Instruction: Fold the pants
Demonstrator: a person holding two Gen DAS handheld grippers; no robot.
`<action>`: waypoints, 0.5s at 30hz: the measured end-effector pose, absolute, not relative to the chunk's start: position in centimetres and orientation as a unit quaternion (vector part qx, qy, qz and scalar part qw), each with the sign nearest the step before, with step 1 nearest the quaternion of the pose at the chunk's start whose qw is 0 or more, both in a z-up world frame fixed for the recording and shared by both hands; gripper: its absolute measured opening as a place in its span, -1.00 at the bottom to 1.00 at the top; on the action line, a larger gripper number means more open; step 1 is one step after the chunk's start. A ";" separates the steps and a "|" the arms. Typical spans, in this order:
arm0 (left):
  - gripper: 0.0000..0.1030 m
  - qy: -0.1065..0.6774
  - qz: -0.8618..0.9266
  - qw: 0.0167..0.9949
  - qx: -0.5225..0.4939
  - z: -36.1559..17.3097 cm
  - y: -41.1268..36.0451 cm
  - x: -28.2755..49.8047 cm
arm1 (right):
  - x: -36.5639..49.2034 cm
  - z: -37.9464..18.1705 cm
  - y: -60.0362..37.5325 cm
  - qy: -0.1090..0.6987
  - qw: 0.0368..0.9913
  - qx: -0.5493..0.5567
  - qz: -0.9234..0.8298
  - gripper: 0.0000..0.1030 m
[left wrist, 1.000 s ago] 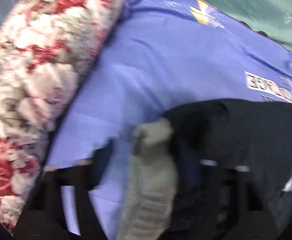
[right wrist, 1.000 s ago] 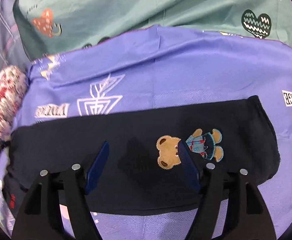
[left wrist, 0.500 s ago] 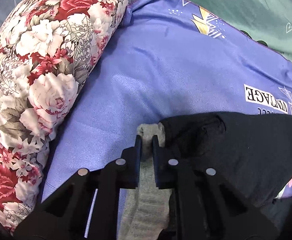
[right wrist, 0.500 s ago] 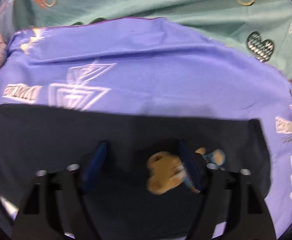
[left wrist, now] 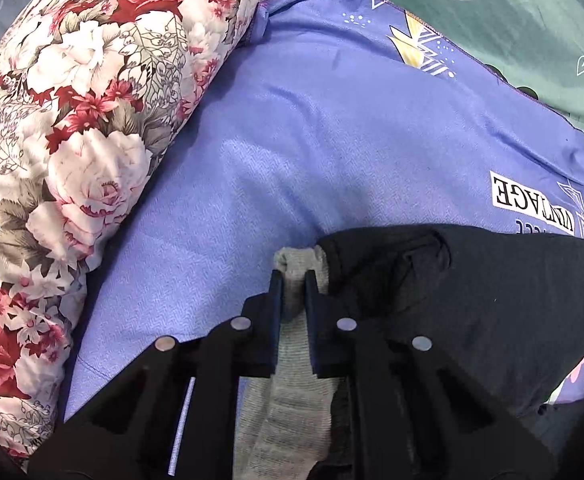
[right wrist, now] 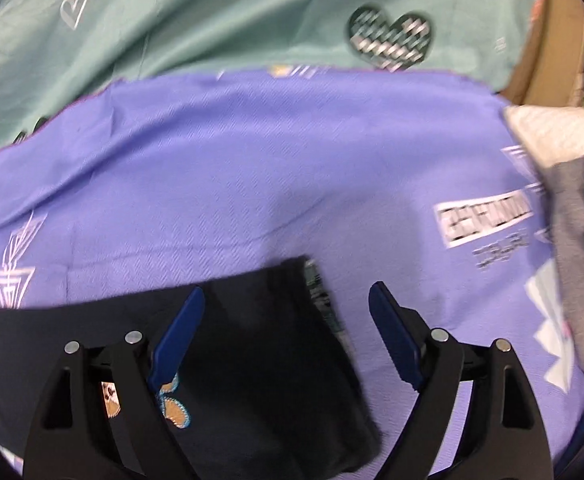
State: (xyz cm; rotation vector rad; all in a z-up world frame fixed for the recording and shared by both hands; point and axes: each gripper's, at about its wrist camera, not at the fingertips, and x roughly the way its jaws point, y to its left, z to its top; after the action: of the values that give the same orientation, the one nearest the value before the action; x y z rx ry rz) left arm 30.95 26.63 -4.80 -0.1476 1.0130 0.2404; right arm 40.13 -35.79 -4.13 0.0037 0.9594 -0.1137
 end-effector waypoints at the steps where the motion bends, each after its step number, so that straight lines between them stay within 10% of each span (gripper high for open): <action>1: -0.79 0.483 0.115 0.865 -0.071 -4.8 26.6 30.9 | 40.4 -4.6 -35.6 0.472 0.880 -0.004 -0.045 0.40; 4: -0.80 0.484 0.117 0.864 -0.069 -4.6 26.5 30.9 | 40.3 -4.0 -34.9 0.460 0.888 -0.012 -0.032 -0.82; 5: -0.80 0.485 0.117 0.863 -0.073 -4.5 26.5 31.0 | 40.4 -3.7 -34.7 0.455 0.889 -0.017 -0.036 -0.86; 12: -0.79 0.488 0.122 0.859 -0.096 -5.0 27.2 31.8 | 40.8 -3.9 -35.9 0.440 0.893 -0.022 -0.088 -0.87; 15: -0.77 0.486 0.124 0.860 -0.094 -5.1 27.4 31.7 | 40.9 -4.0 -34.5 0.433 0.884 -0.101 -0.143 -0.08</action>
State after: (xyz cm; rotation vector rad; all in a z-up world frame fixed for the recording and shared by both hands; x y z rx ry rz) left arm 31.68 27.36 -5.08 -0.1982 1.0195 0.2593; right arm 40.95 -34.48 -3.99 -0.2105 0.9020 -0.2967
